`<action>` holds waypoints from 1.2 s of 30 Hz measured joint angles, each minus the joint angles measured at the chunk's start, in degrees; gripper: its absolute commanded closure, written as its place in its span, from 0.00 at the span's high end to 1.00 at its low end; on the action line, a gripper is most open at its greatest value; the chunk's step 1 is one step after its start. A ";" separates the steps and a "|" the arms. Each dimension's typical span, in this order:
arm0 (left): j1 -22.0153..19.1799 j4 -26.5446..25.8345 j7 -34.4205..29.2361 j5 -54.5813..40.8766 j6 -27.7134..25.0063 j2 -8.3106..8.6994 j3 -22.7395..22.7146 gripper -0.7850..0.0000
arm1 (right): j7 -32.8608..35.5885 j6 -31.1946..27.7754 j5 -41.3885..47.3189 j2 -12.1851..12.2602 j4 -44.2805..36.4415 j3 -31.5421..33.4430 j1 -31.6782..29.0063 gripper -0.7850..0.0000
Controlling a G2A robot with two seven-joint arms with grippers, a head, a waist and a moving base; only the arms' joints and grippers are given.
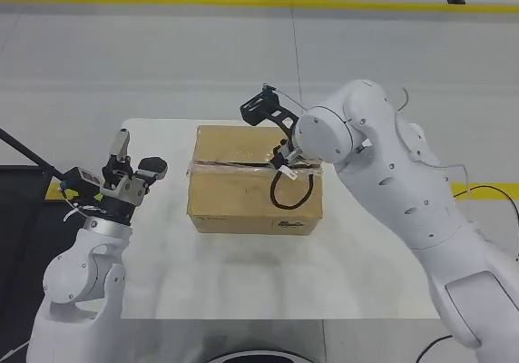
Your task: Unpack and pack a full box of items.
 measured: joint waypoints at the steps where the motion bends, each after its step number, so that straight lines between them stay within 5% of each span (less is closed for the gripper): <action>1: -0.05 0.04 0.14 0.05 0.08 0.01 0.08 1.00 | 0.00 -0.18 0.40 0.33 -0.16 -0.15 -0.22 0.46; 17: -0.54 0.74 1.45 0.04 0.13 0.12 0.84 1.00 | 0.00 2.20 0.22 3.04 -5.29 -5.92 -0.61 0.44; 36: -0.42 1.07 1.71 -0.37 0.17 0.33 0.66 1.00 | -3.86 3.72 -5.04 1.67 -4.42 -8.41 -2.33 0.35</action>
